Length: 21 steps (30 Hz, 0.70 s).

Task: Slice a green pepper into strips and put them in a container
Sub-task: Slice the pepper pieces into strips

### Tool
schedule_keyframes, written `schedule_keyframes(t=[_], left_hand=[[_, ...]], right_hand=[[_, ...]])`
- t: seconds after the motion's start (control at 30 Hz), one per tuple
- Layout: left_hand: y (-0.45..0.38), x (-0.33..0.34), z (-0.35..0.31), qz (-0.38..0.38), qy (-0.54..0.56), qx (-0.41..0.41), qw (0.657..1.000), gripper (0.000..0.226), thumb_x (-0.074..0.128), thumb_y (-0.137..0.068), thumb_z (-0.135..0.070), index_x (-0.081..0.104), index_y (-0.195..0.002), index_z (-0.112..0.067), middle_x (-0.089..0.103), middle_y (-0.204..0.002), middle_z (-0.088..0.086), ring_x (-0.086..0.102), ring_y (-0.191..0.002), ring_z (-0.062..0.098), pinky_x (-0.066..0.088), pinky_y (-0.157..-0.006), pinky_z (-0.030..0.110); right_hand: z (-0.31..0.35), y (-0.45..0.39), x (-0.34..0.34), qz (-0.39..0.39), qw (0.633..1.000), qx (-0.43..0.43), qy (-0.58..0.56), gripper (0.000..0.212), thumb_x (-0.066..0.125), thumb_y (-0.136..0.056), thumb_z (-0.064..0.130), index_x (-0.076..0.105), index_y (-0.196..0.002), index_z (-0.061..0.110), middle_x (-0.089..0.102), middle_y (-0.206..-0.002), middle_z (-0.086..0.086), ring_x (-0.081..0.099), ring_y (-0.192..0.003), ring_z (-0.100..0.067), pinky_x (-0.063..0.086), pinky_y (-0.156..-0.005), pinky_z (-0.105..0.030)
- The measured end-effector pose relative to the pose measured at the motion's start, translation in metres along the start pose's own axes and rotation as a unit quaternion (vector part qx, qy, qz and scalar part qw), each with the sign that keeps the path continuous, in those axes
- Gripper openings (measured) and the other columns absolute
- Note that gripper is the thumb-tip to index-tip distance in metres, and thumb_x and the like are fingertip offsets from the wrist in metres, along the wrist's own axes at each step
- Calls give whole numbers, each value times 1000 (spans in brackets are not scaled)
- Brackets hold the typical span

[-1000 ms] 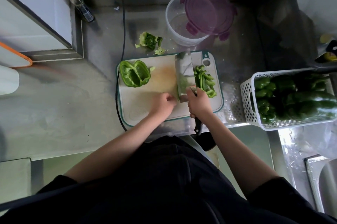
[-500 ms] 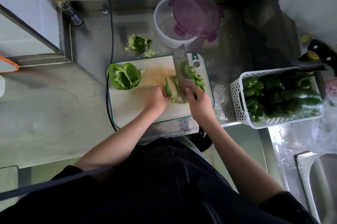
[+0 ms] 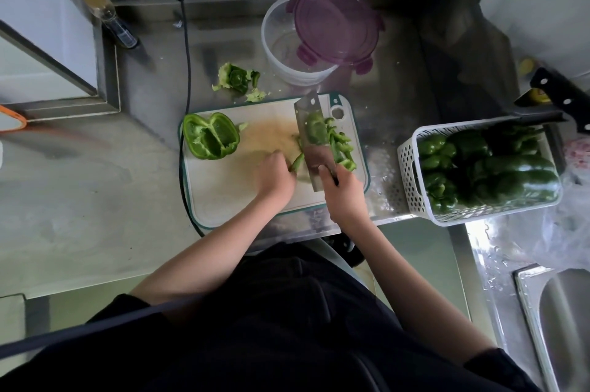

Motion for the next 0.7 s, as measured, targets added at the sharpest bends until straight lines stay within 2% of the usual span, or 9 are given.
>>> schedule_keyframes(t=[0.1,0.2,0.23,0.3,0.37,0.43,0.53,0.6,0.7], left_hand=[[-1,0,11,25,153,-44,987,20,73,-80,-17,54,-73,-16,61,-76,1,62,-80,27,52,-73,39],[3,5,15,84,317,-105,939,22,71,-82,-9,51,-73,-16,59,-76,4,62,-73,24,57,-69,36],[7,6,10,105,350,-108,924,21,68,-84,-6,51,-76,-14,58,-77,5,59,-68,20,56,-63,29],[14,4,2,140,401,-108,899,15,64,-85,-1,53,-81,-10,58,-78,6,58,-67,14,55,-56,19],[18,3,-1,173,449,-118,868,10,63,-86,-1,57,-86,-9,60,-81,6,60,-71,14,57,-61,20],[20,0,-1,202,482,-124,843,9,63,-85,0,60,-86,-8,63,-79,5,63,-69,13,58,-64,23],[23,-4,-3,235,474,-110,841,11,65,-83,2,60,-83,-7,65,-72,4,64,-63,11,58,-62,24],[25,-8,-4,244,464,-102,845,12,65,-83,3,59,-82,-6,64,-71,5,64,-63,12,58,-60,24],[26,-12,-7,255,435,-82,860,13,66,-82,4,57,-80,-6,65,-68,4,65,-60,11,57,-58,23]], right_hand=[[-1,-1,0,-13,999,9,-34,41,45,-96,38,53,-90,-2,44,-59,-5,40,-52,-21,41,-50,-39],[6,-1,-4,-52,998,-10,-40,31,49,-96,35,57,-91,5,48,-61,2,44,-52,-15,41,-50,-34],[11,-1,-5,-60,997,-20,-34,26,53,-94,36,57,-93,10,51,-64,5,46,-54,-12,42,-51,-30],[17,-4,-4,-55,998,-21,-26,25,61,-89,41,56,-87,17,55,-67,4,52,-56,-14,47,-52,-33],[19,-6,0,-35,999,-3,-36,29,66,-83,46,52,-75,22,57,-64,3,54,-54,-19,50,-51,-35],[18,-8,3,-22,998,25,-51,33,69,-80,47,51,-71,21,56,-58,1,53,-49,-18,47,-48,-32],[12,-6,10,10,985,99,-142,42,73,-78,43,50,-71,9,47,-49,-3,44,-36,-16,40,-41,-27],[10,-4,18,46,967,137,-209,40,75,-78,38,49,-68,9,40,-45,-1,35,-32,-14,34,-37,-24],[12,-4,22,82,955,147,-243,40,76,-78,32,45,-63,11,35,-42,2,28,-33,-12,28,-35,-22]])
Point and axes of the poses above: each hand's wrist, its own y-axis away from the middle knuckle, its own x-axis out of the palm, z = x × y, the point moved 9 cm from there along -y, towards the middle knuckle
